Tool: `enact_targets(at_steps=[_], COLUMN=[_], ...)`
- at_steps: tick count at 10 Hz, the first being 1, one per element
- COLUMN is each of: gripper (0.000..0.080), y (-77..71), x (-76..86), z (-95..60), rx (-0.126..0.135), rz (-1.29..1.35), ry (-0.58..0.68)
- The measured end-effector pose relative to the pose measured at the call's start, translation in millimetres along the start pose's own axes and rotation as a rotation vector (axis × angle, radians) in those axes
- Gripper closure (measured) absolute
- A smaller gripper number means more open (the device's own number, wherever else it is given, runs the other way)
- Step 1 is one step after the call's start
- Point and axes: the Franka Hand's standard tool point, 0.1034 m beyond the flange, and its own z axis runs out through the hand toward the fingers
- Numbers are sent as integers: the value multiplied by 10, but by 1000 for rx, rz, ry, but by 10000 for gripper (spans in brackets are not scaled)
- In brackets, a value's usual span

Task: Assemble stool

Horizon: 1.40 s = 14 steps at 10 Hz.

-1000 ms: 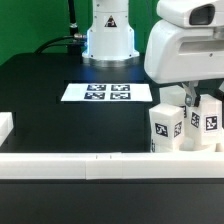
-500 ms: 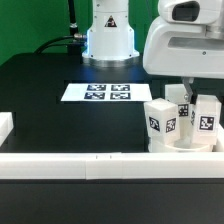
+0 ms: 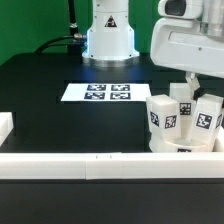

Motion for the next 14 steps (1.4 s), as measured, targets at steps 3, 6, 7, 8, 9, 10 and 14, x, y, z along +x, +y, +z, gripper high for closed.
enact_targets(at_steps=[3,6,7,8,9,10,14], gripper=[465,465,465,465,465,465,465], y=[-16,-30,-29,-49,-39,-29,-68], x=[-8,-24,-23,-2,13,24,19], z=[-1,-1,1,4,0,1,4], rx=[15,24,24,68,125,170,226], rz=[194,435,450,618,771,876,1144], ry=[-14,-38,-39,-55,-71,-87,-140])
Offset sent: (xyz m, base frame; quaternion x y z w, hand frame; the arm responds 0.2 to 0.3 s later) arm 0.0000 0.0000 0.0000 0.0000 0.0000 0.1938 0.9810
